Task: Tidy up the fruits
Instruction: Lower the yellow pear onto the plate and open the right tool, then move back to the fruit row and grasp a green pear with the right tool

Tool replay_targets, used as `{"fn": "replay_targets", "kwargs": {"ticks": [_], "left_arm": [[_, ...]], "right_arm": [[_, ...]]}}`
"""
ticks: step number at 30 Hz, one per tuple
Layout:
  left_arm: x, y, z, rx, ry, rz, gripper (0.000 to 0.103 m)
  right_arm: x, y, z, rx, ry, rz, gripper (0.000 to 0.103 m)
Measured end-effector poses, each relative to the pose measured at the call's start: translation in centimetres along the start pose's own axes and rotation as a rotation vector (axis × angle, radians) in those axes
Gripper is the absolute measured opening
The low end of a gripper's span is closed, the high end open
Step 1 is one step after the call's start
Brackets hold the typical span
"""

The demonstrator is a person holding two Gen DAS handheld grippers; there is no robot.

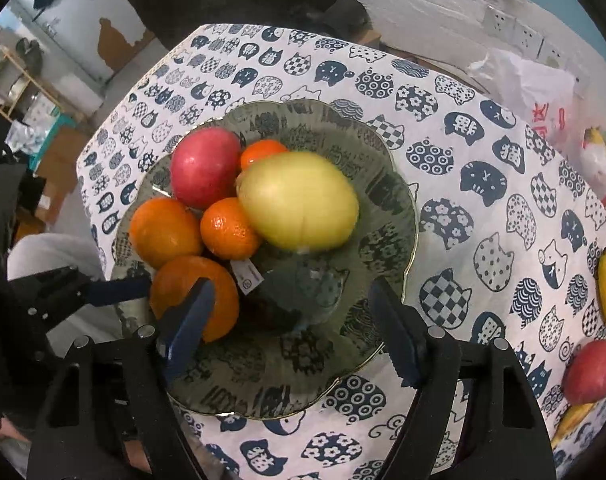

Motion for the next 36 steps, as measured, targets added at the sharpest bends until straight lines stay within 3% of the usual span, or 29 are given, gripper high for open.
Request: {"fn": "replay_targets", "kwargs": {"ticks": [15,20,23,36], "left_arm": [[-1.6,2.0,0.3,-0.067,-0.071,0.064,0.068],[-3.4,3.2,0.4,-0.103,-0.129,0.086,0.076],[-5.0,3.6,0.4,-0.118,-0.178,0.117,0.078],[-13.6,4.1,-1.1,-0.119,-0.396,0.146,0.082]], "right_arm": [[-0.7,3.1,-0.5,-0.062,-0.017,-0.022,0.080],[-2.1,5.4,-1.6,-0.083,-0.050,-0.042,0.080],[-3.7,6.9,-3.0,-0.091,-0.073,-0.096,0.082],[-10.6,10.9,-11.4,-0.049,-0.224,-0.171,0.082]]}}
Point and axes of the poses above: each gripper's, at about its wrist camera, not at the fingertips, and y roughly against the way its jaws point, x to its left, z to its top, the point moved 8 cm from there along -y, roughly the way its jaws point, and after that the axes turned 12 degrees about x, right-handed, at the moved point
